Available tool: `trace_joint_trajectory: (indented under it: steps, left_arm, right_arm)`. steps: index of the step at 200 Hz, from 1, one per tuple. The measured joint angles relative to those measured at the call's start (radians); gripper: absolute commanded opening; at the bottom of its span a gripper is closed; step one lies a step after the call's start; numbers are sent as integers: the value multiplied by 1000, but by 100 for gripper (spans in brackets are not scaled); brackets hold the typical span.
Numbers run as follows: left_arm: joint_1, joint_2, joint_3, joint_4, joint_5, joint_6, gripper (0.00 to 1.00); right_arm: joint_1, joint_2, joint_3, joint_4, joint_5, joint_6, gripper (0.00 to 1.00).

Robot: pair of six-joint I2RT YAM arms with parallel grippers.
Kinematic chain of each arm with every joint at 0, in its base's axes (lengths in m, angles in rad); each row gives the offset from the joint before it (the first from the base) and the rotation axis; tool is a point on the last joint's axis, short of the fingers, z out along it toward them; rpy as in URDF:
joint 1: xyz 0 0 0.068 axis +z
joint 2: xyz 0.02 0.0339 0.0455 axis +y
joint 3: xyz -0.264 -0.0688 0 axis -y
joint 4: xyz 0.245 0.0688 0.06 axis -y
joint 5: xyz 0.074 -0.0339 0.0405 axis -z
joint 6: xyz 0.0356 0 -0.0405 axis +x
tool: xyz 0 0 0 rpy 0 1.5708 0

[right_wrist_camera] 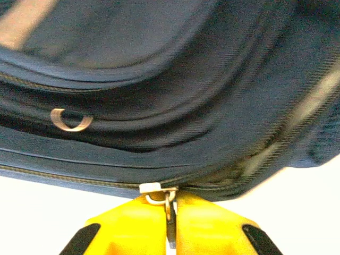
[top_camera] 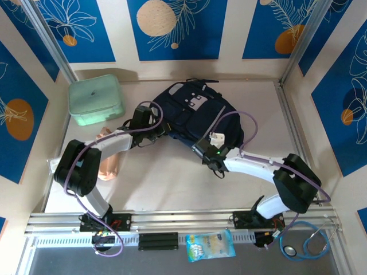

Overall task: Pack the student bag
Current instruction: Zip the student bag at the top-center of the table.

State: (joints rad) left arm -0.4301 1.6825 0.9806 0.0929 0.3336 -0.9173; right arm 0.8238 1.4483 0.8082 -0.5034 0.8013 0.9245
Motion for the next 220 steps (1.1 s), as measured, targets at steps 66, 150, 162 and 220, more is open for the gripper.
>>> trace_joint_trajectory:
  steps: [66, 150, 162, 220]
  left_arm:
    - [97, 25, -15, -2, -19, 32, 49]
    - [116, -224, -242, -11, -28, -40, 64]
    - [105, -219, -255, -10, -21, -59, 64]
    - [32, -129, -257, 72, 9, -126, 63]
  right_arm:
    - [-15, 74, 82, 47, -196, -84, 0]
    - [-8, 298, 315, 209, -573, -143, 0]
    - [-7, 313, 331, 222, -606, -143, 0]
    - [-3, 325, 352, 227, -679, -139, 0]
